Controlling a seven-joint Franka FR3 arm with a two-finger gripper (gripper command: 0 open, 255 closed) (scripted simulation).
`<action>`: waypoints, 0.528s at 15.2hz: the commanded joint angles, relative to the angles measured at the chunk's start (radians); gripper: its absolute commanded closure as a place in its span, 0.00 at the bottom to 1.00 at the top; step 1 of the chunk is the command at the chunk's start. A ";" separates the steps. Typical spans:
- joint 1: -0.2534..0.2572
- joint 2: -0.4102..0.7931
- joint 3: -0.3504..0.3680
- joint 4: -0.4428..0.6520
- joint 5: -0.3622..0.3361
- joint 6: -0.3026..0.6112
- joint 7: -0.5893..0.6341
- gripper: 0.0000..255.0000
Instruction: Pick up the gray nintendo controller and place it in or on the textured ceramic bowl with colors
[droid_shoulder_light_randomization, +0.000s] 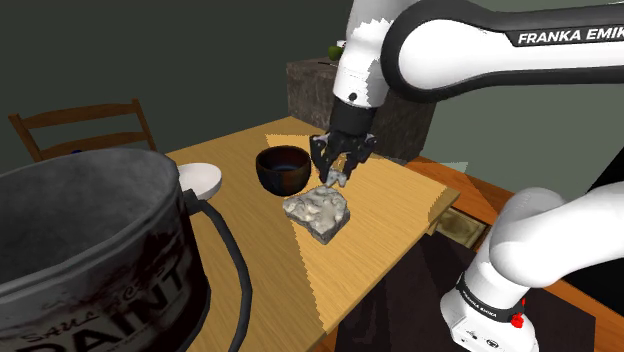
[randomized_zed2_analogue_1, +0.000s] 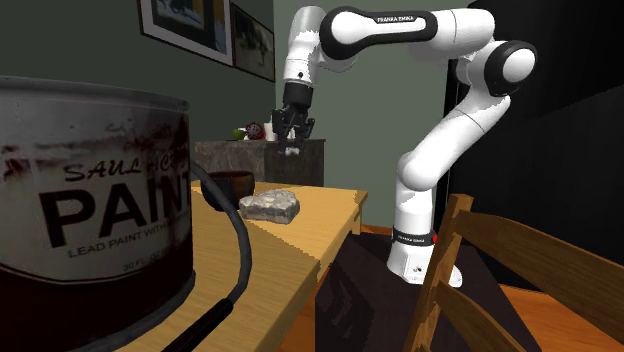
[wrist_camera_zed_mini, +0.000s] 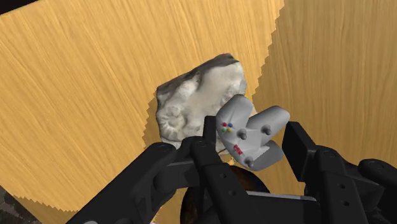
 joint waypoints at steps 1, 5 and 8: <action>-0.027 0.071 0.001 0.042 -0.019 0.027 -0.014 1.00; -0.079 0.218 0.000 0.149 -0.065 0.062 -0.038 1.00; -0.112 0.330 0.002 0.242 -0.104 0.076 -0.047 1.00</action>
